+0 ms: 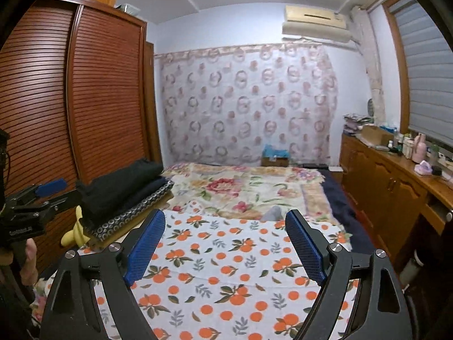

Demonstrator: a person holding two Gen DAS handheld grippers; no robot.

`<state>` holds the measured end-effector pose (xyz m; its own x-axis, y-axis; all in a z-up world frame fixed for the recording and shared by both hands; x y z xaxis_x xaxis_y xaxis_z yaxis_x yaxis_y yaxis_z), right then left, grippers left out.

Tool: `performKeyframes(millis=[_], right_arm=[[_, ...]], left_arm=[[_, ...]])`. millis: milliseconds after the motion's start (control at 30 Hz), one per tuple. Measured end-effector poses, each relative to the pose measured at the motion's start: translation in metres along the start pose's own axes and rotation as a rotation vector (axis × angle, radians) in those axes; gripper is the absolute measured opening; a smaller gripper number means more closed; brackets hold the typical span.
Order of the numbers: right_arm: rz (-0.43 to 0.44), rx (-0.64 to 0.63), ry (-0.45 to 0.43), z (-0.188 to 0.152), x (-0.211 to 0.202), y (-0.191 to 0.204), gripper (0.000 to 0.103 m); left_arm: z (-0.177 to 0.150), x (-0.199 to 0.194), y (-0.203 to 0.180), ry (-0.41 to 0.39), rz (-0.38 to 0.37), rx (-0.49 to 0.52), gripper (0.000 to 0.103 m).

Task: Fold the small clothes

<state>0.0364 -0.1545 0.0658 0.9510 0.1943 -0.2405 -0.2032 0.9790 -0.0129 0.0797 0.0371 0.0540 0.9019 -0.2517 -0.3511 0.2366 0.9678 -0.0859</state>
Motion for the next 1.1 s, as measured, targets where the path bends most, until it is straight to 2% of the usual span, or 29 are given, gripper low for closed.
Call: performKeyframes(millis=[300, 1100], right_arm=[[-0.026, 0.004, 0.002, -0.005, 0.000, 0.023, 0.088], [-0.032, -0.005, -0.005, -0.012, -0.002, 0.004, 0.088]], left_arm=[[0.000, 0.000, 0.000, -0.001, 0.006, 0.000, 0.085], [-0.003, -0.004, 0.005, -0.001, 0.009, -0.003, 0.085]])
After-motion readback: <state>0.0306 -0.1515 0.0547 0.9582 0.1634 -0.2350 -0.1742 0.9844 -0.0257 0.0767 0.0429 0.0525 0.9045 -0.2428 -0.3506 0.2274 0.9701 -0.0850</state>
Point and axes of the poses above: each gripper's, at about its wrist camera, not at the fingertips, and x roughly the way its jaws point, y to its left, z to its top, the point moved 1 cm from there along x, roughly the way its jaws point, and after that the axes turned 6 degrees about -z, right-handed, at the moved point
